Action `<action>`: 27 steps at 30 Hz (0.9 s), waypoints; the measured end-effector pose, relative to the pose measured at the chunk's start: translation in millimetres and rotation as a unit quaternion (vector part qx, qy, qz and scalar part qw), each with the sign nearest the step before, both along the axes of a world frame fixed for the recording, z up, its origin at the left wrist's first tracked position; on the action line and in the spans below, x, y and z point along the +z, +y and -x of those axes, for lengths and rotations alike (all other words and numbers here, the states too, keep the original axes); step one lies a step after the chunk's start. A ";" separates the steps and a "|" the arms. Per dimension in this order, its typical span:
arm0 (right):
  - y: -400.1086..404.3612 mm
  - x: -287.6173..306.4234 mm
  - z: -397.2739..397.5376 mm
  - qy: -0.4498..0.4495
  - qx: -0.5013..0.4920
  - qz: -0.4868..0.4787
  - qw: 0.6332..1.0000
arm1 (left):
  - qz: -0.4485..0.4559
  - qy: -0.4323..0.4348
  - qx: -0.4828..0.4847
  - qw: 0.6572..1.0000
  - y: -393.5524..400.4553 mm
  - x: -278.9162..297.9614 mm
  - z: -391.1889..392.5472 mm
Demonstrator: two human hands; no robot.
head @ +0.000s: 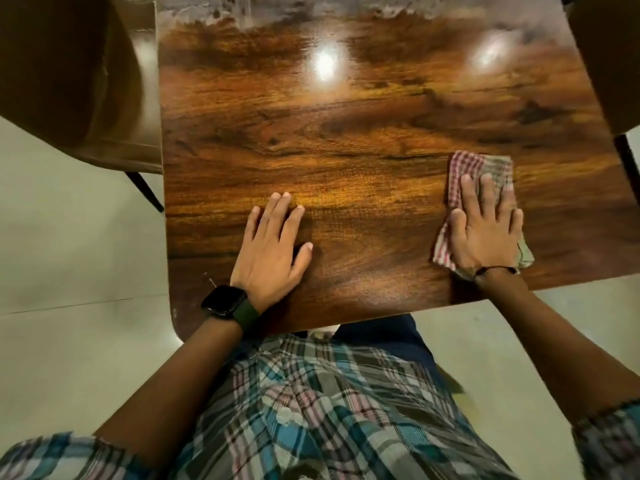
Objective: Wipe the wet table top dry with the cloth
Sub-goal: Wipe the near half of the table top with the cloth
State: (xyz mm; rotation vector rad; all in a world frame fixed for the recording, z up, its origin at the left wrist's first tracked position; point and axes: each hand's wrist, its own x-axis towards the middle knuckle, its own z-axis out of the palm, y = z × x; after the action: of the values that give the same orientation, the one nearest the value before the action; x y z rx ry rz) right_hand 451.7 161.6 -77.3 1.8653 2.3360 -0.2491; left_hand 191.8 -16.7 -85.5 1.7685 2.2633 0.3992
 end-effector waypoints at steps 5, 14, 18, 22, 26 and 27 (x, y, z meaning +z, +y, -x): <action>-90.9 -9.6 104.5 0.004 0.204 -0.009 0.979 | -0.039 -0.053 0.058 0.996 0.0 1.4 3.2; -42.5 -14.4 52.2 0.044 0.303 -0.025 0.952 | -0.016 -0.036 0.095 0.995 14.9 5.9 -7.0; 49.4 -5.8 -72.7 0.011 0.084 -0.007 0.996 | -0.022 -0.036 0.067 0.997 55.7 14.9 -26.8; 111.0 6.1 -125.6 0.005 -0.099 -0.002 0.995 | -0.004 -0.041 0.053 0.998 86.3 5.0 -45.1; 97.6 7.1 -67.9 0.012 -0.078 -0.026 0.996 | 0.018 0.002 0.080 0.997 89.8 -3.4 -55.0; 82.5 4.6 -41.3 -0.002 -0.020 -0.006 1.000 | 0.019 -0.008 0.090 0.996 90.2 -1.4 -56.8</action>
State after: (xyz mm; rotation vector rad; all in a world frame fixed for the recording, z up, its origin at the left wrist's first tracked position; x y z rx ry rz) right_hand 493.1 244.1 -72.7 1.9167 2.3052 -0.2370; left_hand 248.5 73.5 -86.9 1.5440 2.4100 0.4003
